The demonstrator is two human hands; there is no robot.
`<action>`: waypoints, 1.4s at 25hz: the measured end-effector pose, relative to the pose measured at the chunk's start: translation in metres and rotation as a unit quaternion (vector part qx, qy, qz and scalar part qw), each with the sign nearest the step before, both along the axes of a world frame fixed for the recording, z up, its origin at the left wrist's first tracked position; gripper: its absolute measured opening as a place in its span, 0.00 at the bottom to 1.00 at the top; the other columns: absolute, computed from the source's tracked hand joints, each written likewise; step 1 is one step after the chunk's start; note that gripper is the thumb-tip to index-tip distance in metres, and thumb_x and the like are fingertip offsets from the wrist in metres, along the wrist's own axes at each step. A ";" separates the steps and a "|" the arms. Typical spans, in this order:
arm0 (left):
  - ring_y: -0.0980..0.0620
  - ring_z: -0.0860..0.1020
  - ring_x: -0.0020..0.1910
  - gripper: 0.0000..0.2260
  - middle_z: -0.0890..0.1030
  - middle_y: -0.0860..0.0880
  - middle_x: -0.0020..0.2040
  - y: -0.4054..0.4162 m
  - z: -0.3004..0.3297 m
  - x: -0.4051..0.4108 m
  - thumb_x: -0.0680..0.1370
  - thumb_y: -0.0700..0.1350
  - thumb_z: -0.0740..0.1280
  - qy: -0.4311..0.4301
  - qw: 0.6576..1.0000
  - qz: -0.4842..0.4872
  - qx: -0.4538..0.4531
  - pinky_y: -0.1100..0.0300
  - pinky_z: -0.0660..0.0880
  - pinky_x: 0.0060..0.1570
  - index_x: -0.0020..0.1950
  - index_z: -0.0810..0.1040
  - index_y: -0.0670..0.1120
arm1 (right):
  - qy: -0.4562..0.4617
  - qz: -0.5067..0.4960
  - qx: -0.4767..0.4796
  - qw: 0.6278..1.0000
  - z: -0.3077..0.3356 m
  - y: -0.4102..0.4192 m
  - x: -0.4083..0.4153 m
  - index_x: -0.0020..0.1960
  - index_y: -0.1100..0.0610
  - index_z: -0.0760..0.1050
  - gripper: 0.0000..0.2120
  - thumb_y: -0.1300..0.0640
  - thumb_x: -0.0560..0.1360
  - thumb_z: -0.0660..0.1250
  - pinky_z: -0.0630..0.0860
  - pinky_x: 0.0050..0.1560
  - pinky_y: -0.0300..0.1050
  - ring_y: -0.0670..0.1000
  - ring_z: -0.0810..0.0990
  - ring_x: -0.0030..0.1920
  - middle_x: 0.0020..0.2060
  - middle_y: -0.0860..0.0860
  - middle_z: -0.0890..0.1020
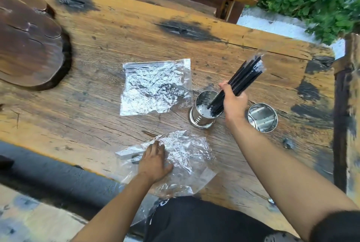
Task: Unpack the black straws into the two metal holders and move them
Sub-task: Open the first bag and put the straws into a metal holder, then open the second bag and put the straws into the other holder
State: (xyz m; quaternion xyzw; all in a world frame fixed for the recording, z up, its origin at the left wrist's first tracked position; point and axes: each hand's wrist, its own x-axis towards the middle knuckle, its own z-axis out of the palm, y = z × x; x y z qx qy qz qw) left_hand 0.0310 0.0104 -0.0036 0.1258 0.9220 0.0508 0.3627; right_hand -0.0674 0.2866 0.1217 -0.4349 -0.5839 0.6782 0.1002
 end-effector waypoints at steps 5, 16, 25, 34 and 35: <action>0.42 0.51 0.82 0.43 0.51 0.44 0.83 0.004 -0.006 0.004 0.77 0.67 0.63 0.032 0.999 0.003 -0.011 0.46 0.54 0.81 0.83 0.50 0.48 | -0.027 0.029 0.037 0.999 -0.023 -0.007 0.001 0.47 0.50 0.81 0.02 0.55 0.77 0.74 0.75 0.32 0.27 0.39 0.80 0.36 0.39 0.44 0.83; 0.43 0.52 0.82 0.43 0.54 0.45 0.82 0.017 -0.018 -0.013 0.75 0.64 0.67 0.057 0.996 0.074 -0.009 0.46 0.53 0.80 0.83 0.52 0.48 | -0.098 0.241 0.048 0.964 -0.038 0.007 0.042 0.75 0.54 0.69 0.30 0.52 0.76 0.75 0.66 0.68 0.46 0.32 0.76 0.52 0.58 0.39 0.79; 0.44 0.63 0.75 0.33 0.63 0.46 0.76 0.022 -0.014 -0.009 0.77 0.63 0.65 0.096 0.991 0.089 0.000 0.46 0.64 0.74 0.77 0.62 0.49 | -0.168 0.265 0.057 0.948 -0.081 -0.004 0.139 0.77 0.49 0.67 0.26 0.51 0.81 0.68 0.69 0.70 0.46 0.45 0.74 0.66 0.64 0.40 0.76; 0.42 0.74 0.64 0.16 0.75 0.45 0.64 0.009 -0.003 0.025 0.81 0.50 0.63 0.067 0.988 0.135 -0.021 0.47 0.75 0.60 0.66 0.74 0.45 | -0.295 0.448 0.210 0.817 -0.126 -0.026 0.198 0.71 0.54 0.74 0.24 0.54 0.76 0.71 0.69 0.72 0.45 0.52 0.75 0.65 0.64 0.50 0.71; 0.42 0.76 0.62 0.14 0.77 0.44 0.62 0.003 0.001 0.030 0.81 0.48 0.62 0.053 0.985 0.161 -0.016 0.47 0.76 0.57 0.63 0.76 0.44 | -0.295 0.454 0.209 0.814 -0.126 -0.028 0.197 0.69 0.54 0.74 0.22 0.55 0.77 0.70 0.69 0.72 0.44 0.52 0.76 0.65 0.63 0.50 0.71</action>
